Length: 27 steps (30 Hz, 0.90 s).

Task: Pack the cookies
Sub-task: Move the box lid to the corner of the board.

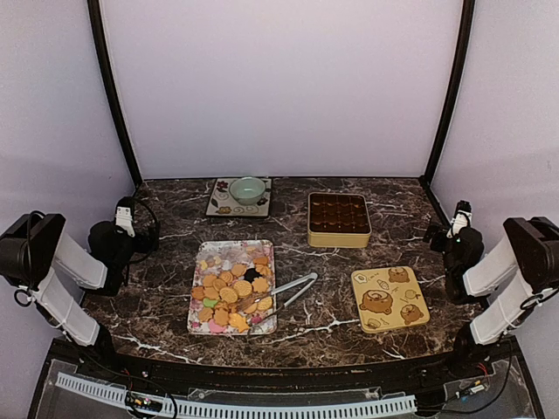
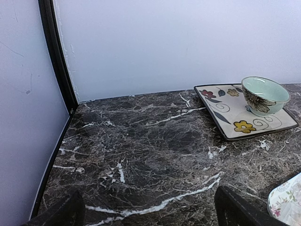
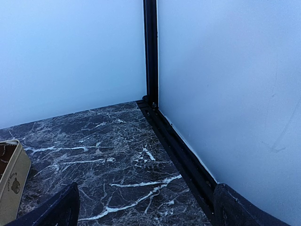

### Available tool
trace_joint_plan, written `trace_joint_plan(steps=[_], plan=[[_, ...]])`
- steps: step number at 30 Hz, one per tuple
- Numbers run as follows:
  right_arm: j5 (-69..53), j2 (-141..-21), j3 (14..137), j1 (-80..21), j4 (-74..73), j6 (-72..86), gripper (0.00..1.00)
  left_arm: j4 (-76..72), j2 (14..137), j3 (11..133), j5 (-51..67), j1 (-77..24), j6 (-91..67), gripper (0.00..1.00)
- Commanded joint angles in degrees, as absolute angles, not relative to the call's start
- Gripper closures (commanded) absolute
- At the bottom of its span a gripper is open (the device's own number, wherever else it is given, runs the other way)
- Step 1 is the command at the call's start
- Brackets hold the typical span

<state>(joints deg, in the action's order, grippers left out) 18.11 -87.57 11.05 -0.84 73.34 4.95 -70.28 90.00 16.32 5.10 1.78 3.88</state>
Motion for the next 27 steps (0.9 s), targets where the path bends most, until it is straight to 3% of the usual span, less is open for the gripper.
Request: trace_joint_plan(steps=[1,15,17,20,24,27], plan=[[19.1,-88.1,12.0,-1.2,76.1,4.5,0.01,-72.3,89.9,15.4,5.4,2.2,4.3,0.01],[21.4,-85.2,12.6,-0.2,71.0,7.6,0.0,-70.8,88.8,15.7,5.8,2.4,4.2,0.01],[22.4,-83.7,11.6,-0.5,72.3,6.9,0.0,-59.6,84.4,20.4,6.1,2.7,3.8,0.01],[35.3,-73.6,19.9,-0.5,48.4,13.6,0.0,-40.0,80.5,31.6,7.0,2.7,5.3,0.01],[34.0,-66.3,30.0,-0.2,34.7,14.6,0.01,-9.8,83.3,49.1,11.3,3.0,5.9,0.01],[25.5,-63.1,39.0,0.4,20.8,21.3,0.0,1.0,83.7,55.7,15.0,3.2,5.3,0.01]])
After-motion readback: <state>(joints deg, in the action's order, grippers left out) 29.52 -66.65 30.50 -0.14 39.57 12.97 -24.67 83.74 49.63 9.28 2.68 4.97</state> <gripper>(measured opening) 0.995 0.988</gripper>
